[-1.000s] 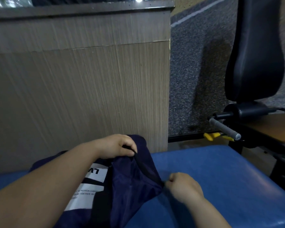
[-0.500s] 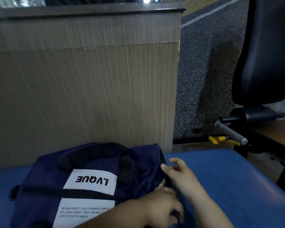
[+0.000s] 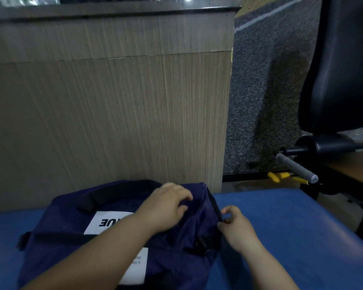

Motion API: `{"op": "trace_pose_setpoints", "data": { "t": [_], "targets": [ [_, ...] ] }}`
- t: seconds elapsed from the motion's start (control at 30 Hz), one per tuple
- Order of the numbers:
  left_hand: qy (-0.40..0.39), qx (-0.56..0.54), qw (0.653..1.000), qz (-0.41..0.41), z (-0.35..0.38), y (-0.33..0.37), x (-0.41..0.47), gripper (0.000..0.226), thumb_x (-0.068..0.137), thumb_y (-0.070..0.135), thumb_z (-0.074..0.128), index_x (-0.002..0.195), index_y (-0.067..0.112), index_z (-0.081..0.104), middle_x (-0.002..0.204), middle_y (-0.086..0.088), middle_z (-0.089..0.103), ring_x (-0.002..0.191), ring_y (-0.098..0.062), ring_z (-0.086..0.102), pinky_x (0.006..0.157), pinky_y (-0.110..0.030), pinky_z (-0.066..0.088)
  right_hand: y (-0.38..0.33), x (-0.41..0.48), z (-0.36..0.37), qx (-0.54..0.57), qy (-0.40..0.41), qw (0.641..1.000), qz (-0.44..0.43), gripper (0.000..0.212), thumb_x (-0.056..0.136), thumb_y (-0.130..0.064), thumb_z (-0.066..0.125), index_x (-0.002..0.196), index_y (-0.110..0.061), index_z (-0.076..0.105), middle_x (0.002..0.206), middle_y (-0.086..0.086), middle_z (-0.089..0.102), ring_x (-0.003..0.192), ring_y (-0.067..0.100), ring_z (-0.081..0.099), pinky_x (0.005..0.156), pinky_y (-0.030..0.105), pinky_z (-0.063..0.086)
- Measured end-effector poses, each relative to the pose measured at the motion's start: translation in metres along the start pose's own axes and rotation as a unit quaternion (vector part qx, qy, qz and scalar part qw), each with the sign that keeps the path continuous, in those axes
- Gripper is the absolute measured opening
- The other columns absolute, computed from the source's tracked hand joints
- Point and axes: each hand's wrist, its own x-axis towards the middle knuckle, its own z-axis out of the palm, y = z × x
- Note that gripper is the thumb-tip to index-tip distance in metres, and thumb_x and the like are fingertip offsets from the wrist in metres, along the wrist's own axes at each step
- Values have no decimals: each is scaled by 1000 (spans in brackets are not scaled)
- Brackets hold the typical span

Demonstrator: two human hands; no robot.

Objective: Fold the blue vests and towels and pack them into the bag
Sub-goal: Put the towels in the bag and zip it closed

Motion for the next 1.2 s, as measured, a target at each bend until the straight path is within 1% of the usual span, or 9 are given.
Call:
{"op": "trace_pose_setpoints", "data": {
  "t": [0.17,0.27,0.37,0.53,0.8,0.97,1.03,1.13,1.2],
  "targets": [
    [-166,142,976,-20,14,-16,-16,54,96,48,45,147,30,34,145,5,45,132,-18,38,110,-34,27,-4,0,5,-42,24,999,1,38,84,-14,55,116,-30,42,98,-1,61,91,22,60,72,30,44],
    [-154,174,973,-3,27,-12,-23,60,97,53,37,152,37,20,153,9,33,135,-17,30,110,-35,19,-19,-8,9,-23,114,977,-180,51,80,-11,53,126,-31,51,117,-14,52,119,13,47,98,24,35],
    [-128,213,969,14,30,-12,-26,59,96,55,35,150,37,24,149,8,38,129,-18,33,106,-38,18,-35,-19,22,-87,67,934,-341,50,84,-26,49,132,-39,50,127,-33,42,130,-5,31,107,21,22],
    [-144,271,949,-72,16,-9,-30,62,94,65,31,141,27,45,135,3,51,125,-21,36,102,-43,18,-31,-19,39,-251,50,926,-278,56,88,-63,31,139,-40,40,115,-23,48,126,1,37,107,26,15],
    [-81,272,945,-165,-37,-41,-37,36,107,36,27,123,21,55,126,1,57,116,-17,53,84,-28,35,-29,-11,26,-222,-29,954,-199,45,91,-39,51,134,-45,44,109,-23,38,127,4,28,106,34,21],
    [-48,205,972,-108,-20,-55,-42,20,99,21,42,101,25,61,94,8,54,83,-13,53,55,-24,28,-26,-9,22,-187,-48,960,-202,27,87,-34,58,101,-54,48,96,-25,41,109,1,31,91,29,25],
    [-8,161,986,-45,-10,-57,-44,19,94,20,46,94,29,62,89,10,55,83,-13,56,61,-24,33,-24,-7,19,-180,-63,962,-195,27,86,-32,60,89,-56,47,96,-24,43,108,1,33,94,31,29],
    [-52,102,992,-58,-5,-54,-48,19,98,34,47,109,35,62,106,17,55,106,-6,48,93,-26,36,-21,-3,14,-183,-88,961,-189,32,86,-29,61,85,-58,48,96,-21,44,109,3,35,101,33,33],
    [-47,77,994,-60,-3,-53,-52,22,98,39,47,116,38,60,112,20,54,112,-3,45,101,-26,32,-19,-1,14,-180,-100,960,-191,33,86,-26,62,85,-57,50,96,-20,45,108,4,36,103,34,34]
  ]
}}
